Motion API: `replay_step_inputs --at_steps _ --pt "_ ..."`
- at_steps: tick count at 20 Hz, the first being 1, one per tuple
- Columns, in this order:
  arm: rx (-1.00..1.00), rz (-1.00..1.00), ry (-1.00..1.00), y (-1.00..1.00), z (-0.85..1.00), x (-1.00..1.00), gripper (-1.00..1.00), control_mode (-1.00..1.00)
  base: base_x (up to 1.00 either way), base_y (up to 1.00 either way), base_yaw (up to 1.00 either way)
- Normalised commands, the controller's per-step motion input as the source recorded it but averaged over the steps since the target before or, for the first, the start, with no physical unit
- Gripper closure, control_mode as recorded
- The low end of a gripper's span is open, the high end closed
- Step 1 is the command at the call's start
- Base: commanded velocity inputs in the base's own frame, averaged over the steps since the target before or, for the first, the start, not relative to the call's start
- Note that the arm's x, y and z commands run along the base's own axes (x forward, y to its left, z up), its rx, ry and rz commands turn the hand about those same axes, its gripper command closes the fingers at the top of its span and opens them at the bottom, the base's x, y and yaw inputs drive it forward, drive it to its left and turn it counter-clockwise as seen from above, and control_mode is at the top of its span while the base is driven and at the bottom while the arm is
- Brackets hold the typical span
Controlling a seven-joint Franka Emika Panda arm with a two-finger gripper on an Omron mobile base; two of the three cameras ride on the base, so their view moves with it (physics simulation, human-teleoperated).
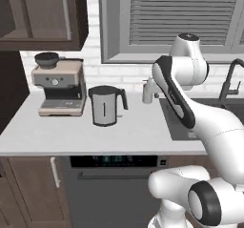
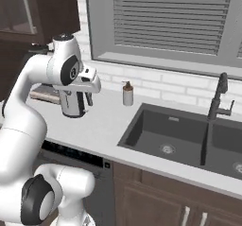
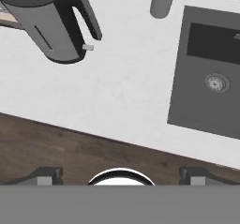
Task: Navigate to the oven.
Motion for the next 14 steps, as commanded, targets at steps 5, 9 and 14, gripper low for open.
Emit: replay_step_inputs --at_steps 5,9,14 --pt "0.00 0.00 0.00 0.00 0.00 0.00 -1.00 1.00 0.01 1.00 -0.08" --pt "0.00 0.00 0.00 0.00 0.00 0.00 -1.00 1.00 0.00 1.00 -0.06" --pt "0.00 0.00 0.00 0.00 0.00 0.00 -1.00 1.00 -0.06 1.00 -0.05"
